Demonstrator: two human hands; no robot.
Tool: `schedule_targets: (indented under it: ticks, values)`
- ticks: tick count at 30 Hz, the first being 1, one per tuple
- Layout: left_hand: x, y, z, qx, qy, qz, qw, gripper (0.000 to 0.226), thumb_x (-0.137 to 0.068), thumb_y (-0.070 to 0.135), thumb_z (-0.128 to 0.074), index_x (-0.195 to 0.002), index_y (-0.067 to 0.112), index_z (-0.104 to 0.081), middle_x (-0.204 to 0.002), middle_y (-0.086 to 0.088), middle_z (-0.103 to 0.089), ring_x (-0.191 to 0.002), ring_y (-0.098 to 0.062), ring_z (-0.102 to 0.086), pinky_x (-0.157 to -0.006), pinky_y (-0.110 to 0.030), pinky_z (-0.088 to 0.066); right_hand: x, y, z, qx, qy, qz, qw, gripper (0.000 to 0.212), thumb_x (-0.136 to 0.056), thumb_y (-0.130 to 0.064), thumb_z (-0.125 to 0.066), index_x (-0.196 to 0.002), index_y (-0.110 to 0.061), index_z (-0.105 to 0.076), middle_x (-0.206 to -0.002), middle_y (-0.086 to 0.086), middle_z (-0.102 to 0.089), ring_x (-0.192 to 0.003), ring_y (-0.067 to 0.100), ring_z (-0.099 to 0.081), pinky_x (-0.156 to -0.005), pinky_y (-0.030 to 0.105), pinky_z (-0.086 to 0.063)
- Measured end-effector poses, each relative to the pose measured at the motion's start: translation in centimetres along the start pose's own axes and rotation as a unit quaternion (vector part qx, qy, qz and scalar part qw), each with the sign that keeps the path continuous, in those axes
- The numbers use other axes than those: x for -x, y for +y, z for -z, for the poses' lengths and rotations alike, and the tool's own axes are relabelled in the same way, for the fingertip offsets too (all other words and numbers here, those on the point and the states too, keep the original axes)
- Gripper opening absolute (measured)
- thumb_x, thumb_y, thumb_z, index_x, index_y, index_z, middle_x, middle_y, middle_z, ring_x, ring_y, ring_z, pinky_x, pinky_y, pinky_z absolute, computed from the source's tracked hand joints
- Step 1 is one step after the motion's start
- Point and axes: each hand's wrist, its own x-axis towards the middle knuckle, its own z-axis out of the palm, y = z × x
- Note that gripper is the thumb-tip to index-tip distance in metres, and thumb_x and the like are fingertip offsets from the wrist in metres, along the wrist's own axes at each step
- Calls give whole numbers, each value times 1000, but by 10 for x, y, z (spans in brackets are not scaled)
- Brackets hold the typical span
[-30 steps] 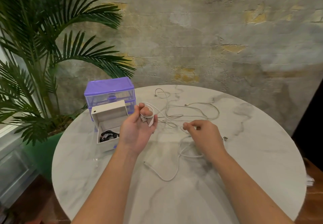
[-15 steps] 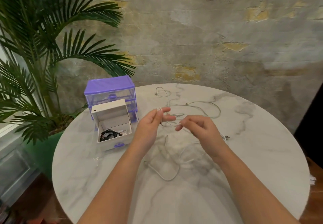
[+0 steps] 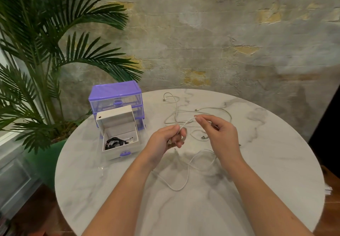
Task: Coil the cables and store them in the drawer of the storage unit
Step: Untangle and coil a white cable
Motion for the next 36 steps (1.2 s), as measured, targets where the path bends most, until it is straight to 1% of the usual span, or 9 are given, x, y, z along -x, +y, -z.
schedule_targets:
  ticks: [4, 7, 11, 15, 18, 22, 27, 29, 36]
  values:
    - [-2, 3, -1, 146, -3, 41, 988, 35, -100, 26, -41, -66, 17, -43, -62, 2, -24, -52, -11, -35, -89, -33, -48, -2, 9, -4, 109, -5, 84, 990, 13, -85, -41, -69, -94, -35, -77, -82, -11, -45, -76, 7, -49, -72, 32, -47]
    - [-3, 3, 0, 219, -18, 53, 974, 30, -95, 30, -46, -68, 18, -42, -61, 4, -23, -51, -9, -32, -81, -28, -47, -3, 15, -6, 162, -36, 157, 974, 23, -88, -23, -70, -106, -36, -73, -75, -11, -46, -75, 10, -48, -73, 28, -42]
    - [-3, 5, 3, 279, -18, 52, 959, 27, -98, 28, -43, -74, 16, -51, -60, 6, -24, -49, -7, -30, -81, -30, -43, 2, 13, -10, 117, -79, 132, 981, 31, -90, -15, -66, -111, -38, -70, -79, -12, -47, -79, 9, -50, -70, 19, -39]
    - [-2, 5, 3, 267, -13, 57, 962, 26, -99, 27, -43, -80, 14, -54, -59, 6, -25, -49, -8, -32, -81, -30, -44, 4, 6, -12, 91, -81, 116, 986, 15, -89, -29, -68, -99, -37, -74, -92, -13, -56, -86, 4, -54, -69, 15, -40]
    - [-3, 3, 3, 254, -12, 55, 966, 24, -98, 27, -45, -82, 14, -56, -60, 5, -26, -51, -9, -32, -81, -29, -44, 4, 5, -13, 38, -87, 72, 993, 17, -88, -23, -69, -96, -36, -76, -80, -4, -66, -75, 11, -59, -72, 32, -49]
    - [-4, 2, 1, 247, -14, 43, 968, 26, -98, 27, -44, -79, 14, -57, -59, 5, -27, -51, -9, -32, -69, -25, -33, 6, 4, -16, 5, -108, 28, 994, 23, -91, -17, -66, -100, -36, -75, -84, 6, -66, -76, 26, -62, -79, 45, -53]
    - [-5, 0, 1, 230, -9, 32, 973, 24, -96, 29, -45, -80, 15, -56, -58, 6, -29, -53, -8, -31, -64, -25, -26, 10, -2, -19, 22, -132, 23, 991, 19, -91, -27, -65, -84, -43, -73, -78, 8, -62, -73, 21, -60, -75, 34, -49]
    - [-5, -1, 1, 217, -10, 29, 976, 25, -94, 30, -46, -78, 16, -58, -58, 6, -29, -54, -9, -30, -65, -26, -25, 10, -2, -19, 37, -135, -3, 990, 16, -90, -29, -66, -79, -35, -75, -69, 2, -60, -63, 12, -57, -70, 28, -46]
    - [-4, 2, 2, 211, -4, 25, 977, 22, -91, 29, -49, -79, 13, -58, -58, 5, -31, -56, -10, -33, -65, -25, -29, 6, -4, -15, -7, -122, -73, 990, 9, -84, -29, -74, -90, -24, -79, -71, -15, -71, -64, -7, -60, -67, 17, -45]
